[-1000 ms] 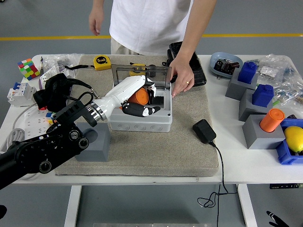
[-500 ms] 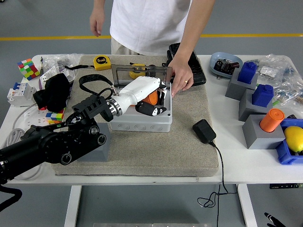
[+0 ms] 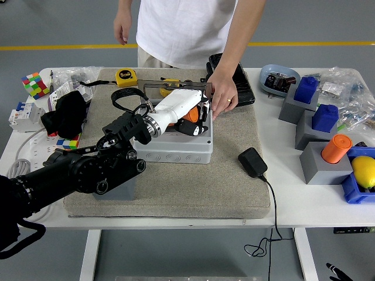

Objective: Fetch the battery,place it into the box,close the lid of the box

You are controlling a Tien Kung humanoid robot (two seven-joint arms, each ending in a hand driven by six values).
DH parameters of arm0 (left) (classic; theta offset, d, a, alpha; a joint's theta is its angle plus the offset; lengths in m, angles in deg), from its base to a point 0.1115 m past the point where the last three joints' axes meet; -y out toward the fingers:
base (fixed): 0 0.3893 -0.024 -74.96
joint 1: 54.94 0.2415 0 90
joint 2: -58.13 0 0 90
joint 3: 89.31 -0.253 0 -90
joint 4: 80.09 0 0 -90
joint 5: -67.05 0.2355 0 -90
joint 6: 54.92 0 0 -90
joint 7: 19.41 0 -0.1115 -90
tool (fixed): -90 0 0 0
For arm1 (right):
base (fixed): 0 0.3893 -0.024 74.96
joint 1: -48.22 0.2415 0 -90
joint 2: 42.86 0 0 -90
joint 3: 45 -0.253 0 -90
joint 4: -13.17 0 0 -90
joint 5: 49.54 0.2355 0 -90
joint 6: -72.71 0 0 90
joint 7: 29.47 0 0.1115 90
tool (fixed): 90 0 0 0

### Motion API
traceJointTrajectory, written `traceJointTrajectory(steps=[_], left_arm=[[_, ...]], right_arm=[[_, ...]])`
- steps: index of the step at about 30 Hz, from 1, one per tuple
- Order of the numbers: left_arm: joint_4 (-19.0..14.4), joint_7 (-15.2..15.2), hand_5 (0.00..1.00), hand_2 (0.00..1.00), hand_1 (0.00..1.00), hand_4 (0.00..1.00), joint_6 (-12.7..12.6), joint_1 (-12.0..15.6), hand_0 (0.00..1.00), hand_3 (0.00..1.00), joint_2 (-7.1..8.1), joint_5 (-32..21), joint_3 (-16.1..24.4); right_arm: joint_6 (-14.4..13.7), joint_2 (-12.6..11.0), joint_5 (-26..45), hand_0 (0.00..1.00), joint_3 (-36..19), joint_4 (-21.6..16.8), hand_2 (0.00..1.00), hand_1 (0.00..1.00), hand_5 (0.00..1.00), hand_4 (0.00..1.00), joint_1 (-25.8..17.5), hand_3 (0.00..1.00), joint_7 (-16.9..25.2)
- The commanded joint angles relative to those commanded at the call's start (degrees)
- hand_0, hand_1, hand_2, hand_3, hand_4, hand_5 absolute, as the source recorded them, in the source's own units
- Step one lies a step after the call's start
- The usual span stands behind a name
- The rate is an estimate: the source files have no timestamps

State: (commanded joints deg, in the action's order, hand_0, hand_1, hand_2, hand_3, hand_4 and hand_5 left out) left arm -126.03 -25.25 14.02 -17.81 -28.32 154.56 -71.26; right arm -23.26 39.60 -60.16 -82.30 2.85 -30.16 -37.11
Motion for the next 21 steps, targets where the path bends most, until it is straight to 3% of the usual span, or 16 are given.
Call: traceJointTrajectory(steps=[2, 3, 8, 9, 14, 15, 20, 21], left_arm=[[0.29, 0.22, 0.002, 0.256, 0.1, 0.853, -0.03, -0.09, 0.055, 0.355, -0.23, 0.18, 0.09], [0.38, 0.43, 0.002, 0.279, 0.155, 0.866, 0.09, -0.14, 0.086, 0.388, -0.32, 0.3, 0.11], [0.59, 0.78, 0.002, 0.279, 0.155, 0.866, 0.27, -0.05, 0.086, 0.388, -0.62, 0.53, -0.15], [0.7, 0.83, 0.002, 0.344, 0.277, 0.881, 0.32, 0.0, 0.17, 0.439, -0.66, 0.58, -0.3], [1.27, 1.01, 0.002, 0.344, 0.277, 0.881, 1.55, 0.24, 0.17, 0.439, -0.64, 0.76, -0.96], [1.31, 0.95, 0.087, 0.765, 0.76, 0.998, 1.75, 0.27, 0.591, 0.778, -0.62, 0.72, -0.99], [1.4, -0.5, 0.087, 0.765, 0.76, 0.998, 1.68, 0.5, 0.591, 0.778, -0.5, 1.8, -0.66], [1.35, -0.99, 0.224, 0.915, 0.902, 0.998, 1.5, 0.53, 0.777, 0.913, -0.47, 1.77, -0.62]], right_arm=[[0.05, -0.02, -0.08, 0.644, 0.05, 0.0, 0.662, 0.691, 0.459, 0.925, -0.07, 0.558, -0.09], [0.05, -0.03, -0.1, 0.643, 0.06, 0.0, 0.661, 0.691, 0.459, 0.925, -0.05, 0.558, -0.1], [0.01, -0.04, 0.78, 0.643, 0.93, 0.0, 0.661, 0.691, 0.459, 0.925, 0.12, 0.558, 0.17], [-0.03, -0.04, 0.82, 0.644, 0.97, 0.0, 0.661, 0.691, 0.458, 0.925, 0.18, 0.557, 0.18], [-0.01, -0.01, 0.95, 0.644, 1.08, 0.0, 0.661, 0.691, 0.458, 0.925, 0.19, 0.557, 0.23], [0.0, -0.01, 0.88, 0.644, 1.03, 0.0, 0.661, 0.691, 0.457, 0.925, 0.17, 0.557, 0.21], [0.08, 0.02, 0.59, 0.644, 0.75, 0.0, 0.661, 0.691, 0.457, 0.925, 0.05, 0.557, 0.18], [0.09, 0.03, 0.52, 0.644, 0.7, 0.0, 0.661, 0.691, 0.456, 0.926, 0.04, 0.558, 0.16]])
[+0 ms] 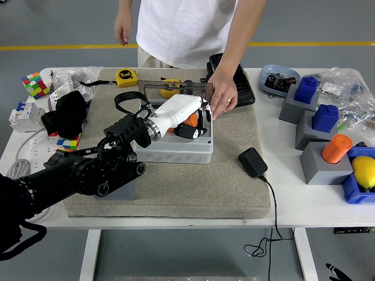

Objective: Fetch the battery,place it into the box,close the lid of the box

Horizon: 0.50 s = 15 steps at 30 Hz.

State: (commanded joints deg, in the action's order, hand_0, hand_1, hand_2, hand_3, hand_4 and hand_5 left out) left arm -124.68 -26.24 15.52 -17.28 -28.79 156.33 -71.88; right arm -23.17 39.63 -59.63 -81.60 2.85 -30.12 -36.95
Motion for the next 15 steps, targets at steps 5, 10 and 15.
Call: traceJointTrajectory(steps=[5, 10, 15], left_arm=[[-0.3, -0.32, 0.224, 0.915, 0.902, 0.998, 0.16, 0.11, 0.777, 0.913, 0.08, -0.07, 0.18], [-0.69, -0.4, 0.244, 0.913, 0.895, 0.998, 0.23, 0.26, 0.774, 0.912, 0.22, -0.05, 0.4], [-3.13, -2.45, 0.282, 0.883, 0.858, 0.998, -1.5, 1.04, 0.747, 0.888, 0.81, 0.45, 2.41]], right_arm=[[-0.01, -0.01, 0.42, 0.644, 0.45, 0.0, 0.661, 0.691, 0.456, 0.926, 0.09, 0.558, 0.18], [-0.02, -0.03, 0.37, 0.644, 0.27, 0.0, 0.661, 0.692, 0.457, 0.926, 0.17, 0.558, 0.19], [0.06, -0.02, -0.26, 0.644, -0.48, 0.0, 0.661, 0.692, 0.457, 0.926, 0.07, 0.558, 0.03]])
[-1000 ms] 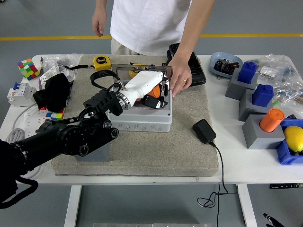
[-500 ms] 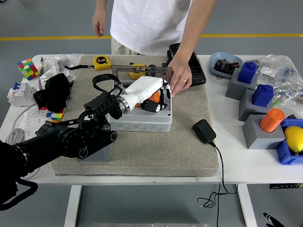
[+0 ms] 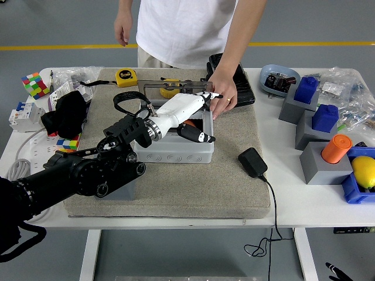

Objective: Fetch the battery,place it into the box,close the lid of the box

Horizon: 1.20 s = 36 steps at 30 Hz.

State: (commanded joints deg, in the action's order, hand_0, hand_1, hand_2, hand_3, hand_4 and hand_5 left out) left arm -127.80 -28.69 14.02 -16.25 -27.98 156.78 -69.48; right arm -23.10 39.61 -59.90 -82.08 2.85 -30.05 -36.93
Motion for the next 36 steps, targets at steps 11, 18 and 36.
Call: traceJointTrajectory(steps=[11, 18, 36], left_arm=[[-6.02, -11.97, 0.359, 0.649, 0.633, 0.998, -8.26, 0.82, 0.473, 0.742, 1.62, -1.95, 6.03], [-4.81, -10.01, 0.436, 0.701, 0.716, 0.998, -8.41, 0.39, 0.617, 0.751, 2.36, -2.33, 8.58], [-4.21, 1.03, 0.653, 0.79, 0.813, 0.998, -1.23, 2.69, 0.698, 0.791, 6.79, -3.8, 9.39]], right_arm=[[-0.13, 0.04, 0.07, 0.645, 0.14, 0.0, 0.661, 0.692, 0.457, 0.927, -0.01, 0.558, 0.11], [-0.22, 0.11, 0.18, 0.644, 0.12, 0.0, 0.661, 0.692, 0.458, 0.927, 0.04, 0.558, 0.12], [-0.21, -0.2, -0.44, 0.644, -0.74, 0.0, 0.661, 0.691, 0.458, 0.928, -0.02, 0.559, 0.0]])
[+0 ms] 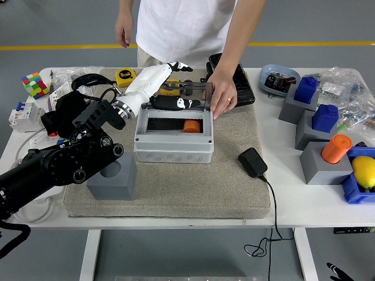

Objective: Fetch the battery,place it into the box,close the lid of the box

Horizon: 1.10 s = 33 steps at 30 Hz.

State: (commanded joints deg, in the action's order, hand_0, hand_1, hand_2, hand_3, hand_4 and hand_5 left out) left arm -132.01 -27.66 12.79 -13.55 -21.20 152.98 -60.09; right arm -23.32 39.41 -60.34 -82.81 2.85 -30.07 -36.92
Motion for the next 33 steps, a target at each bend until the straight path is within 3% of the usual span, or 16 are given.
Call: traceJointTrajectory(steps=[2, 3, 14, 20, 21, 27, 33], left_arm=[[-1.24, 0.63, 0.653, 0.79, 0.813, 0.998, 0.48, 0.42, 0.698, 0.791, 0.61, -0.04, 0.0], [-1.66, 0.93, 0.68, 0.753, 0.759, 0.998, 0.67, 0.57, 0.635, 0.775, 0.83, 0.0, -0.02], [-8.12, 3.73, 0.684, 0.739, 0.731, 0.998, 2.28, 4.06, 0.6, 0.77, 4.59, -1.28, -0.8], [-14.08, 4.03, 0.701, 0.734, 0.713, 0.998, 2.47, 6.84, 0.568, 0.768, 7.2, -1.53, 0.15], [-15.24, 4.11, 0.708, 0.713, 0.694, 0.998, 2.52, 7.37, 0.524, 0.757, 7.69, -1.69, 0.22], [-21.25, 4.37, 0.713, 0.706, 0.688, 0.998, 2.57, 10.87, 0.515, 0.747, 10.4, -2.91, 0.1], [-23.99, 4.88, 0.713, 0.708, 0.683, 0.998, 2.86, 14.3, 0.505, 0.747, 12.32, -4.11, -0.9]], right_arm=[[0.01, -0.05, 0.02, 0.644, -0.06, 0.0, 0.661, 0.691, 0.458, 0.928, 0.06, 0.559, 0.03], [-0.01, -0.05, -0.04, 0.645, -0.14, 0.0, 0.661, 0.691, 0.458, 0.928, 0.08, 0.56, 0.04], [-0.03, -0.29, -0.48, 0.643, -0.66, 0.0, 0.662, 0.692, 0.46, 0.928, 0.22, 0.559, -0.02], [-0.02, -0.39, -0.63, 0.643, -0.82, 0.0, 0.661, 0.691, 0.46, 0.928, 0.17, 0.559, 0.0], [-0.02, -0.4, -0.74, 0.643, -0.93, 0.0, 0.661, 0.691, 0.459, 0.928, 0.16, 0.559, 0.0], [0.05, -0.47, -0.88, 0.643, -1.25, 0.0, 0.661, 0.691, 0.46, 0.928, 0.19, 0.558, 0.21], [0.16, -0.42, -1.27, 0.645, -2.02, 0.0, 0.661, 0.691, 0.46, 0.928, 0.19, 0.558, 0.26]])
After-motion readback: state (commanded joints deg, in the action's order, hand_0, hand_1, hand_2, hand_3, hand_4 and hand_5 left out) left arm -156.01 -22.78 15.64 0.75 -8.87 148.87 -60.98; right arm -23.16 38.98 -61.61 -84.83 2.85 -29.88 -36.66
